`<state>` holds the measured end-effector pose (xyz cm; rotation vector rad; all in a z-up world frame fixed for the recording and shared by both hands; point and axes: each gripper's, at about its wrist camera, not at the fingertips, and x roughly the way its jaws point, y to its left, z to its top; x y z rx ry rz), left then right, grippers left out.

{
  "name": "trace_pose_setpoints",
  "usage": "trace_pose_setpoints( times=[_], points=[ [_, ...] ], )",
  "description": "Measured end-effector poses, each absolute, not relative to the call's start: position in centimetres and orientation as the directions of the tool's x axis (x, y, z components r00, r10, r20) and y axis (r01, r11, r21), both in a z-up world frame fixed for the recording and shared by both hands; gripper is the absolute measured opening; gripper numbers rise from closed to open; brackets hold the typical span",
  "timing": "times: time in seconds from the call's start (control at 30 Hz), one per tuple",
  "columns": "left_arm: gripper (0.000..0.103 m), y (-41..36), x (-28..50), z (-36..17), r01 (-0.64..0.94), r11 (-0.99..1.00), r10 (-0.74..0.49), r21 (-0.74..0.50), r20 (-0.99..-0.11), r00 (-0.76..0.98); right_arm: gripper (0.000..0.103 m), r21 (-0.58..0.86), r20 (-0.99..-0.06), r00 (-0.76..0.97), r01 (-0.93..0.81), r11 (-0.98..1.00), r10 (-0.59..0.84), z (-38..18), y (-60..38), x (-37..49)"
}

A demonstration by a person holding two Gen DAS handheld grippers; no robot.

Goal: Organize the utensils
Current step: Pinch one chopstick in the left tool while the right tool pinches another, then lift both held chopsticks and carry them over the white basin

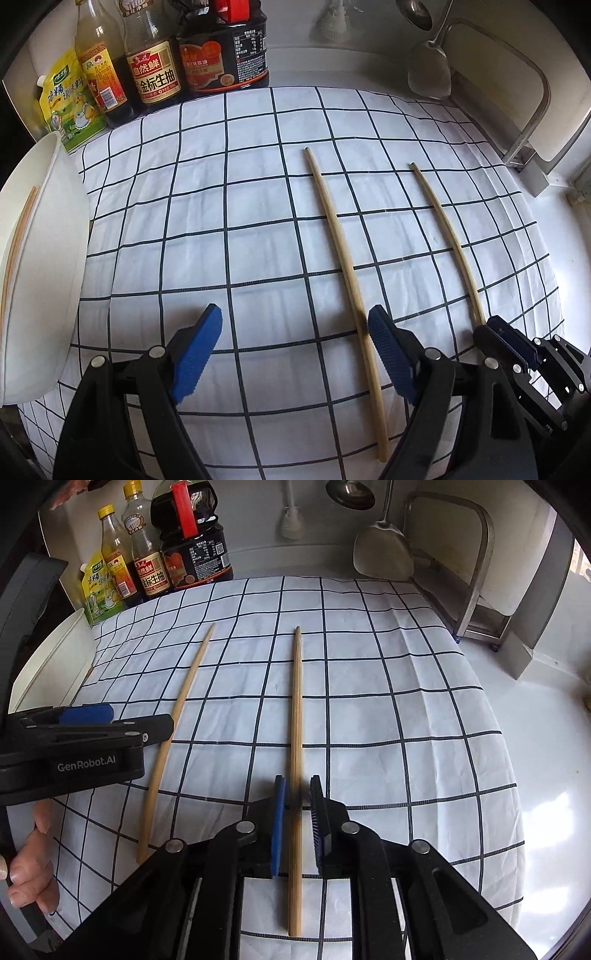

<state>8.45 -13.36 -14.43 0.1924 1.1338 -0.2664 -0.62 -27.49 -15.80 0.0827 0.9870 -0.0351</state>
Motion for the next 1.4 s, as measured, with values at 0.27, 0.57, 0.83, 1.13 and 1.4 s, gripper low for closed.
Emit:
trace_pose_setpoints(
  times=[0.27, 0.57, 0.83, 1.13, 1.4],
  points=[
    [0.084, -13.9, 9.0, -15.3, 0.298, 0.954, -0.090, 0.039, -0.909, 0.407, 0.027, -0.017, -0.826, 0.562, 0.053, 0.998, -0.044, -16.0, -27.1, 0.8],
    [0.064, -14.4, 9.4, -15.0, 0.310, 0.950, -0.096, 0.045, -0.900, 0.425, 0.024, -0.035, -0.814, 0.578, 0.046, 0.998, -0.055, -16.1, -27.0, 1.7],
    [0.007, -14.7, 8.9, -14.4, 0.362, 0.932, -0.119, 0.031, -0.915, 0.386, 0.006, -0.005, -0.820, 0.572, 0.040, 0.999, -0.027, -16.0, -26.8, 1.7],
    [0.007, -11.8, 7.2, -13.5, 0.377, 0.926, -0.130, -0.001, -0.939, 0.318, 0.006, 0.145, -0.824, 0.561, 0.081, 0.986, 0.075, -14.9, -26.9, 0.7],
    [0.007, -7.4, 5.5, -8.8, 0.383, 0.924, -0.147, -0.002, -0.925, 0.351, 0.006, 0.207, -0.797, 0.587, 0.052, 0.977, 0.138, -11.6, -24.2, -0.3]
  ],
)
